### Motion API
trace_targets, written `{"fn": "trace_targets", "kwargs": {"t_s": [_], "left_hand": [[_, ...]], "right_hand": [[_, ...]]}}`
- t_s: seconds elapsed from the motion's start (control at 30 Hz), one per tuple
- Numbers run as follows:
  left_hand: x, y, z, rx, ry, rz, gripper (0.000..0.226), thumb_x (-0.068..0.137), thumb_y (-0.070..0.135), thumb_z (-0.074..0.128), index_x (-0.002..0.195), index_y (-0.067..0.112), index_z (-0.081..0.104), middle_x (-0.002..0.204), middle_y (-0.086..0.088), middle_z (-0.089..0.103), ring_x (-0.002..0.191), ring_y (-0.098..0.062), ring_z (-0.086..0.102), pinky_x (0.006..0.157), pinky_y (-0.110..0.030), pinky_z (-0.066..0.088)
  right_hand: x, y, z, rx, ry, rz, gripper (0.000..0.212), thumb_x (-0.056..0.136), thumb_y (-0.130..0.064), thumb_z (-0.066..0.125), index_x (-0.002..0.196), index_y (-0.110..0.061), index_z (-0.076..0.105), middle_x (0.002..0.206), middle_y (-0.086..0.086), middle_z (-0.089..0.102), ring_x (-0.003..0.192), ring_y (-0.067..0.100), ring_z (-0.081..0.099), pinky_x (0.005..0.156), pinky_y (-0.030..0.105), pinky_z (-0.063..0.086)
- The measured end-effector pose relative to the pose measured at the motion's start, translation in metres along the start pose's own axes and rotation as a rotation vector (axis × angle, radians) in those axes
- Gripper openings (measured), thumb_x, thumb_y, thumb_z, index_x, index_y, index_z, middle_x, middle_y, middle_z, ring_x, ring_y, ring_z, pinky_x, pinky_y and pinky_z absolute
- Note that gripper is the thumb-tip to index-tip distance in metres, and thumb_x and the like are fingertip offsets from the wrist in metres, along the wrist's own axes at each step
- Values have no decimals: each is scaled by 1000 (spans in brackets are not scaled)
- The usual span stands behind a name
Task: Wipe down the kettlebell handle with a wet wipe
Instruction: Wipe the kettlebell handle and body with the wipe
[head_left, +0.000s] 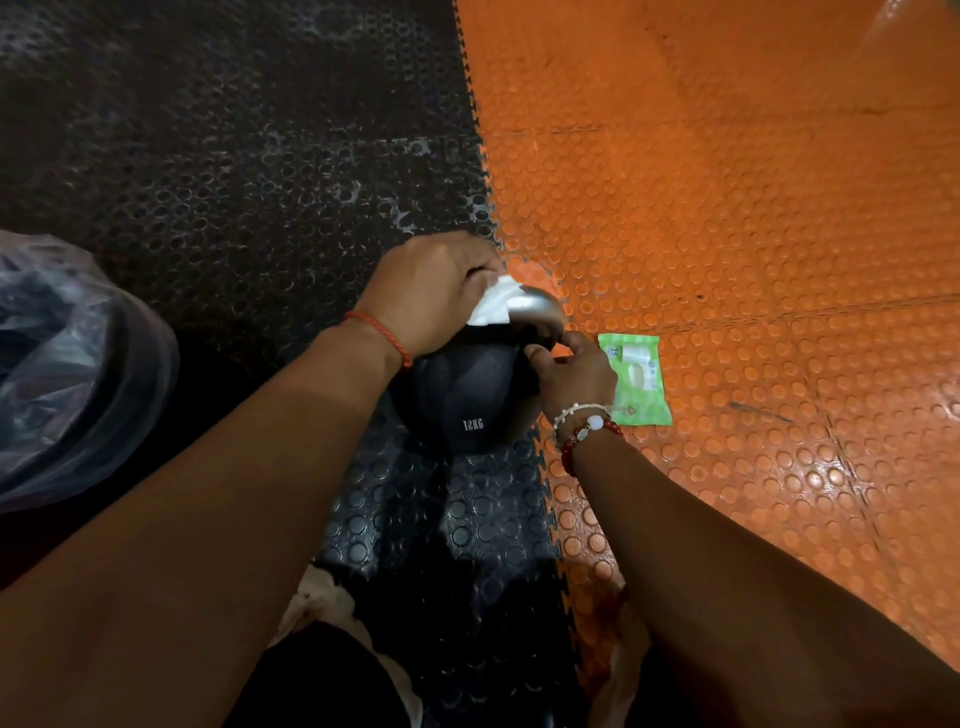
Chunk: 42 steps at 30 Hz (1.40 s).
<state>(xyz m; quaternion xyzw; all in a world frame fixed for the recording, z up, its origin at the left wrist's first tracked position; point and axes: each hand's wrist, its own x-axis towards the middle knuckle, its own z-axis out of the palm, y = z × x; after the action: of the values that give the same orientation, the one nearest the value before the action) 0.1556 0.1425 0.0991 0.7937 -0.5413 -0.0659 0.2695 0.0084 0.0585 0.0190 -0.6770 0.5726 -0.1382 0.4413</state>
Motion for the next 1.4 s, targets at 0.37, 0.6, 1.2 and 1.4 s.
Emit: {"fn": "trace_targets", "kwargs": {"t_s": [0.37, 0.6, 1.2, 1.4], "left_hand": [[12, -10, -14, -43, -203, -183, 16, 92, 20, 54, 92, 22, 70, 94, 0, 71, 88, -20, 64, 84, -34, 51], [14, -3, -15, -50, -205, -134, 15, 90, 18, 57, 93, 21, 72, 92, 3, 71, 83, -15, 61, 75, -25, 45], [16, -5, -17, -147, -258, -225, 17, 91, 19, 57, 93, 24, 73, 93, 4, 73, 90, -14, 65, 84, -31, 51], [4, -8, -15, -164, -147, -130, 12, 82, 28, 64, 89, 26, 73, 90, 7, 71, 86, -13, 65, 84, -38, 53]], "right_hand": [[-1, 0, 1, -8, 19, -6, 38, 80, -36, 67, 116, -23, 64, 93, 6, 71, 88, 25, 64, 69, 24, 41], [-1, 0, 1, -18, 18, -9, 38, 81, -35, 67, 116, -23, 64, 93, 5, 71, 78, 17, 57, 68, 23, 38], [0, 1, 3, -28, 21, 2, 37, 79, -38, 66, 114, -26, 65, 91, 5, 72, 88, 26, 64, 71, 26, 44], [1, 1, 1, -31, 20, -4, 36, 77, -39, 67, 111, -27, 65, 89, 5, 71, 88, 27, 64, 76, 33, 51]]}}
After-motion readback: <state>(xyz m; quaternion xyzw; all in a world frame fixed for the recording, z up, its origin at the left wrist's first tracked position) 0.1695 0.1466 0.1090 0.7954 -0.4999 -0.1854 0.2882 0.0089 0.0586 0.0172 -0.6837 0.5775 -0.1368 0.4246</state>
